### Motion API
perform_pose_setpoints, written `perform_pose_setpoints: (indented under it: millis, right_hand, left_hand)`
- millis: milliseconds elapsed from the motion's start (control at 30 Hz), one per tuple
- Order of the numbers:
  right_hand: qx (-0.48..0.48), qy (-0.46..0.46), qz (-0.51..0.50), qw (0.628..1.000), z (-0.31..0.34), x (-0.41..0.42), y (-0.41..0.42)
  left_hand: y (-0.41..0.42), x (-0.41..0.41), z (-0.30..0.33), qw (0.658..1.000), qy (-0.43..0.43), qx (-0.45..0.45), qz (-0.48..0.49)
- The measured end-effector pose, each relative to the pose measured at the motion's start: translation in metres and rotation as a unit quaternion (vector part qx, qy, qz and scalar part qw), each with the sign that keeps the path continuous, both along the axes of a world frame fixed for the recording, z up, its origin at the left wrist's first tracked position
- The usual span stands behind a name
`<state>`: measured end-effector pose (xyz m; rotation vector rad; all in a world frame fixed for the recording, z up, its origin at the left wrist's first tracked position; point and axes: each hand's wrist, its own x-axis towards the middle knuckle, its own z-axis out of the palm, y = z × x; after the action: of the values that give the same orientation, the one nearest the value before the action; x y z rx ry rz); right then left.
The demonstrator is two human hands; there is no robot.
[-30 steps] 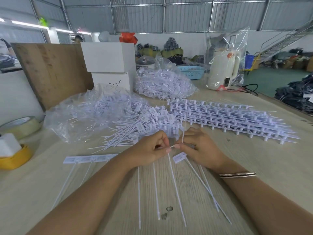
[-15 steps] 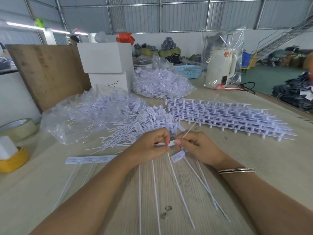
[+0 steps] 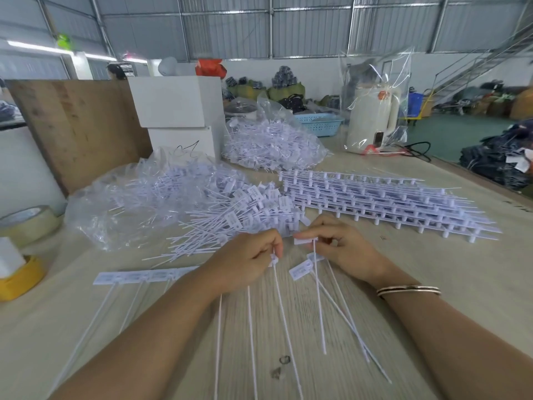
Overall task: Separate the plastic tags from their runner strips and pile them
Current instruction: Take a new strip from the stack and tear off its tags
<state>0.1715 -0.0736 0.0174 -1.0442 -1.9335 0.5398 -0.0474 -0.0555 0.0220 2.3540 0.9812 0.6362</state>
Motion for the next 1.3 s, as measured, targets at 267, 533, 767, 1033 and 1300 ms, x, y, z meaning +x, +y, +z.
perform_pose_setpoints:
  millis: [267,533,767,1033,1300]
  right_hand:
    - [-0.013,-0.114,0.053,0.992,-0.005,-0.006,-0.001]
    - [0.039,-0.159,0.029,0.986,-0.012,-0.002,0.005]
    - [0.12,-0.133,-0.019,0.984,-0.002,-0.01,-0.002]
    - [0.283,-0.178,-0.08,0.939,-0.001,-0.012,-0.006]
    - [0.224,-0.193,-0.053,0.954,-0.003,-0.01,-0.002]
  left_hand:
    - [-0.005,0.008,0.002,0.984,0.112,0.134,0.043]
    - [-0.001,0.009,0.002,0.995,0.056,0.056,0.061]
    - [-0.004,0.017,-0.002,0.999,-0.012,0.017,0.025]
    - [-0.006,0.012,0.005,0.999,0.005,0.01,0.045]
    - [0.002,0.006,-0.004,0.996,0.018,0.001,0.089]
